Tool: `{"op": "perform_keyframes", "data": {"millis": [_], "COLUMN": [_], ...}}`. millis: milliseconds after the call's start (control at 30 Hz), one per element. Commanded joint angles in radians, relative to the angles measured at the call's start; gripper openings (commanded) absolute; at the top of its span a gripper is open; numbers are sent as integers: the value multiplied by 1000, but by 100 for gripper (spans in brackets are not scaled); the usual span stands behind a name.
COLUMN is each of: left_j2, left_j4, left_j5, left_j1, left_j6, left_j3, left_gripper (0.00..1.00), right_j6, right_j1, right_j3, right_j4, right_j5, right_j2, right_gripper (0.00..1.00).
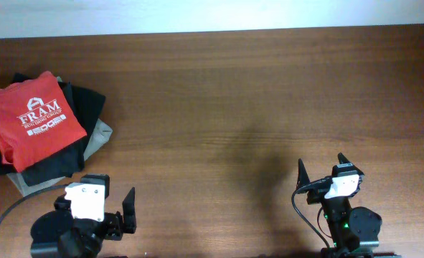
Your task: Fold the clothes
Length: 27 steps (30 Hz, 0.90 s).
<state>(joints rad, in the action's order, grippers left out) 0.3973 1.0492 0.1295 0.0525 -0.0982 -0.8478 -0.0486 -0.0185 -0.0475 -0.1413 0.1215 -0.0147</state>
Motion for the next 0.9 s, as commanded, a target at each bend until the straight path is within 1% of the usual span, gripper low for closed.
{"op": "perform_keyframes", "data": {"millis": [0,67,100,233,400,467,533,567,633,733,867], "left_j2": [-24,-63,-103,-253,-379,-392,-393,-393,-393,-392,-393], "left_j4": [-2,-20,-55,-320,-740,-976,-1154,-1184,-1120,-985,-985], "left_j5": [-7,-8,-6,40,92,91,91,94,91,90,103], "left_j1": [2,2,2,2,2,2,2,2,2,2,2], "left_j6": [-17,-17,-16,-16,-16,-16,-16,-12,-12,-6,-4], "left_j3": [25,71,124,362,621,727,812,840,839,839,839], "left_gripper": [99,99,99,99,99,99,99,99,99,99,99], "right_j6": [1,1,1,1,0,0,1,1,1,1,1], "right_j1": [6,6,6,6,6,6,6,6,6,6,6], "right_j3": [10,10,10,10,10,10,10,10,10,10,10], "right_j4": [3,3,3,3,3,3,3,3,3,3,3], "right_j5": [5,5,5,5,5,5,5,5,5,5,5], "right_j2": [11,11,11,11,11,11,11,11,11,11,11], "right_gripper": [99,99,98,99,99,99,99,99,99,99,99]}}
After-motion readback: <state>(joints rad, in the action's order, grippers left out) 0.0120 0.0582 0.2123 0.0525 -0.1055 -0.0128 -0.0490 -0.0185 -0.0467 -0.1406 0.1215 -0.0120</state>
